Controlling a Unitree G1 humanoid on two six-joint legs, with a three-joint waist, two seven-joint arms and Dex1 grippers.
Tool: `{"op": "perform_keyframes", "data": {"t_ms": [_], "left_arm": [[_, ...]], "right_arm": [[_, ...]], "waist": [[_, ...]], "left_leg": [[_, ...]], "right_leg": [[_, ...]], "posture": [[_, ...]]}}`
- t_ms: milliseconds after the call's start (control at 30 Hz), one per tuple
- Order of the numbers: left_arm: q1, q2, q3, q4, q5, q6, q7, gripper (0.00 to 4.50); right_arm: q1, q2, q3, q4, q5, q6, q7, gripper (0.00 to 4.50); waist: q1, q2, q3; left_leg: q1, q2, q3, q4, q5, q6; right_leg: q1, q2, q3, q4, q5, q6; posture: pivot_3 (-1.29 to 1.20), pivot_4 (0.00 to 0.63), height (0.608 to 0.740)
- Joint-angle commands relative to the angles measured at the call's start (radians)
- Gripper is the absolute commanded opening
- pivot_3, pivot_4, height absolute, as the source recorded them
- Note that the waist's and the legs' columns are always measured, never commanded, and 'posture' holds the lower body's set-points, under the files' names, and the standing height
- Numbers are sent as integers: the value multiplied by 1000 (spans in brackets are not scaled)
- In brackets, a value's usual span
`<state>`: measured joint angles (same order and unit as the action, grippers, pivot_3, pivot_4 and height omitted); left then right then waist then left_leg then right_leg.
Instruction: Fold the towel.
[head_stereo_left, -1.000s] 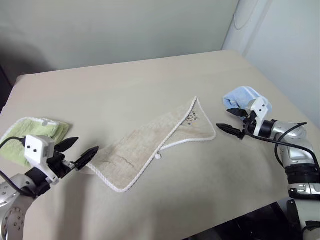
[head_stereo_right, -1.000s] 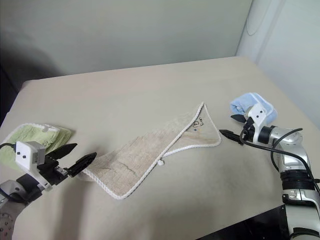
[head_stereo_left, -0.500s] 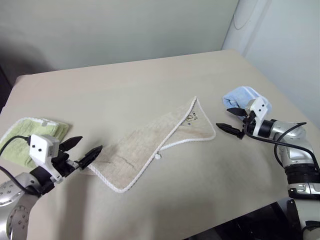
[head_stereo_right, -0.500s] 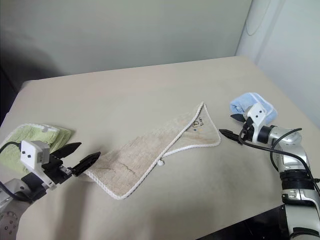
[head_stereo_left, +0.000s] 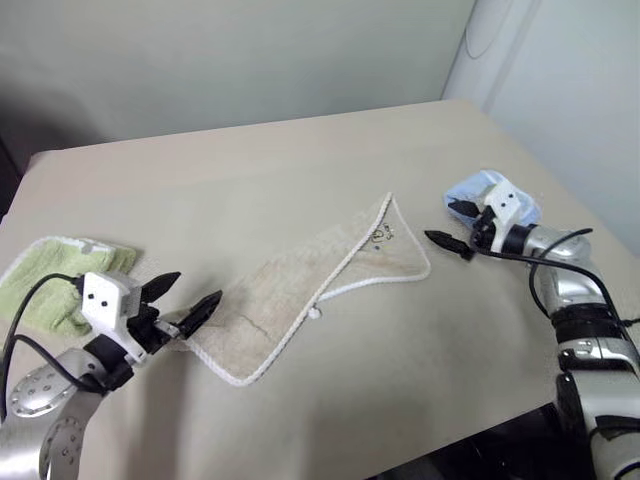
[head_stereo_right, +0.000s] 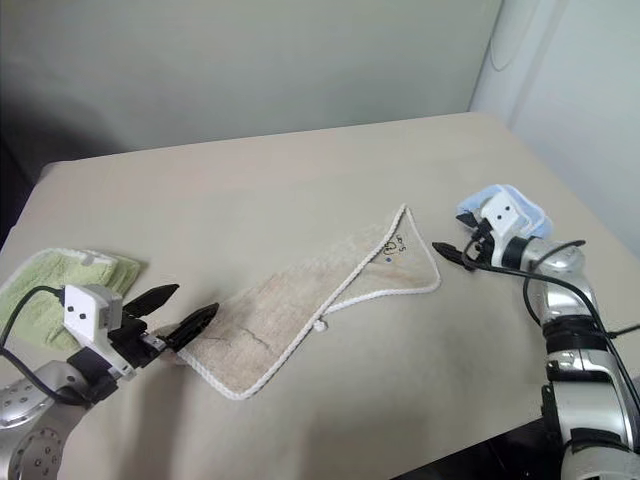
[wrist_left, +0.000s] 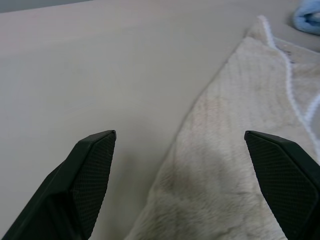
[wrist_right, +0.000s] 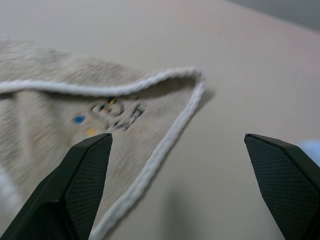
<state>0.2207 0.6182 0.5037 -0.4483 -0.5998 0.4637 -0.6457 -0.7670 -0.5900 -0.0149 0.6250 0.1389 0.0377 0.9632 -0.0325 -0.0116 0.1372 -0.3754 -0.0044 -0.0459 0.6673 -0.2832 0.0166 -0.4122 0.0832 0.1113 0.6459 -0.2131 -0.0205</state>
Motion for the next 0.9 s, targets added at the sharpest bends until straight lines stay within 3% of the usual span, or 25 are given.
{"op": "perform_keyframes", "data": {"t_ms": [33, 267, 533, 900], "left_arm": [[-4, 16, 5, -43, -4, 0, 6, 4500], [-56, 20, -62, -22, 29, -11, 7, 4500], [-9, 27, -137, -57, 120, -57, -10, 4500], [84, -39, -139, -135, 139, -89, 42, 4500]], "right_arm": [[-118, 7, 63, 143, -118, -137, -72, 4477], [-332, 14, 251, 500, -392, -362, -238, 4477], [-491, 26, 524, 674, -748, -531, -508, 4477], [-584, 93, 614, 733, -902, -525, -685, 4477]], "waist": [[-1, 0, 0], [5, 2, 0], [-2, 2, 1], [-9, 3, 1]], "left_leg": [[0, 0, 0, 0, 0, 0], [0, 0, 0, -1, 0, 1], [-1, 0, 0, -2, -1, 2], [-5, 0, 0, -2, -5, 8]], "right_leg": [[0, 0, 0, 0, 0, 0], [-1, 0, 0, 1, 0, -1], [-3, -1, -1, 1, 1, -1], [-7, -1, -1, 0, 1, -1]], "posture": [[0, 150, 740], [0, 150, 740], [0, 150, 740], [0, 150, 740]]}}
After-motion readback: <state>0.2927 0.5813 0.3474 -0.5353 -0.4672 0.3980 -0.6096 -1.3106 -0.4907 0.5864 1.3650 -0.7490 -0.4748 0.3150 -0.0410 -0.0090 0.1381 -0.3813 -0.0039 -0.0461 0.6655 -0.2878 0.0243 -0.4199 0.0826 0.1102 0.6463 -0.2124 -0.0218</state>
